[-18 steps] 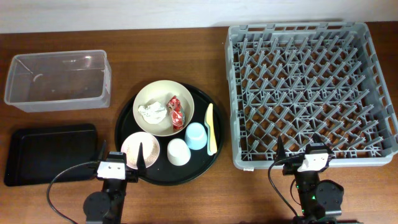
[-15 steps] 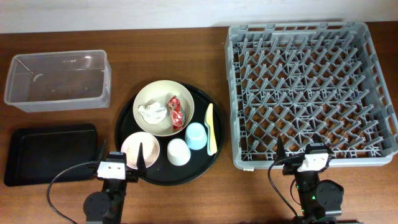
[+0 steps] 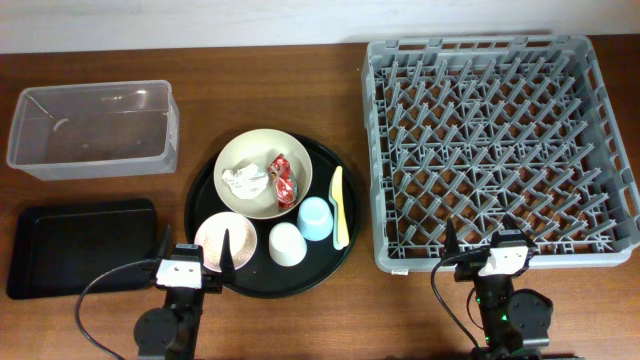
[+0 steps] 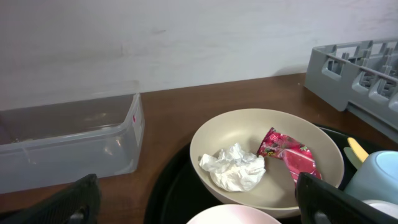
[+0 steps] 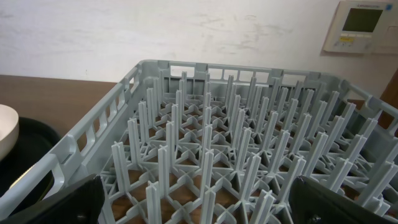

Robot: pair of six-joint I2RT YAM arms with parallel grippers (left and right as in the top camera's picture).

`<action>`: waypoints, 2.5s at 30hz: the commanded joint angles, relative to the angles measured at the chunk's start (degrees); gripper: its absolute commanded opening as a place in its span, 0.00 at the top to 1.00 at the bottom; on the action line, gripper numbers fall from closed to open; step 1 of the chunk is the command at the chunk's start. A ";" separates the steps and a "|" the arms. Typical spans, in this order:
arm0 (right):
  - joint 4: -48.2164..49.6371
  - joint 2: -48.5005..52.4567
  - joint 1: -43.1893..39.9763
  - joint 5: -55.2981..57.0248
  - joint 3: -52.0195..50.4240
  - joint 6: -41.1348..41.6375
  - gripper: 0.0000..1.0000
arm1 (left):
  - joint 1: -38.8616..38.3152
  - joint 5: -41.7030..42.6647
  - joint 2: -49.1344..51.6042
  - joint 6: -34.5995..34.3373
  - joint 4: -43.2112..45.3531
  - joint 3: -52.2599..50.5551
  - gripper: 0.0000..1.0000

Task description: Sort waste into correct bins and load items into the dishwasher rack

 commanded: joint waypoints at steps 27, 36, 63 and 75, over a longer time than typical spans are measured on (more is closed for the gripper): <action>-0.24 -0.42 -0.46 -0.57 -0.26 0.02 0.02 | -0.26 -0.20 -0.61 0.96 -0.02 -0.44 0.01; -0.24 -0.42 -0.46 -0.57 -0.26 0.02 0.02 | -0.26 10.58 -0.61 0.90 2.27 2.03 0.01; -0.26 -0.42 -0.46 -0.57 -0.26 0.02 0.02 | -0.55 17.42 75.95 5.01 -57.31 95.73 0.40; -0.26 -0.42 -0.46 -0.55 -0.26 0.02 0.02 | -1.38 7.87 100.28 -3.93 -70.29 95.51 0.50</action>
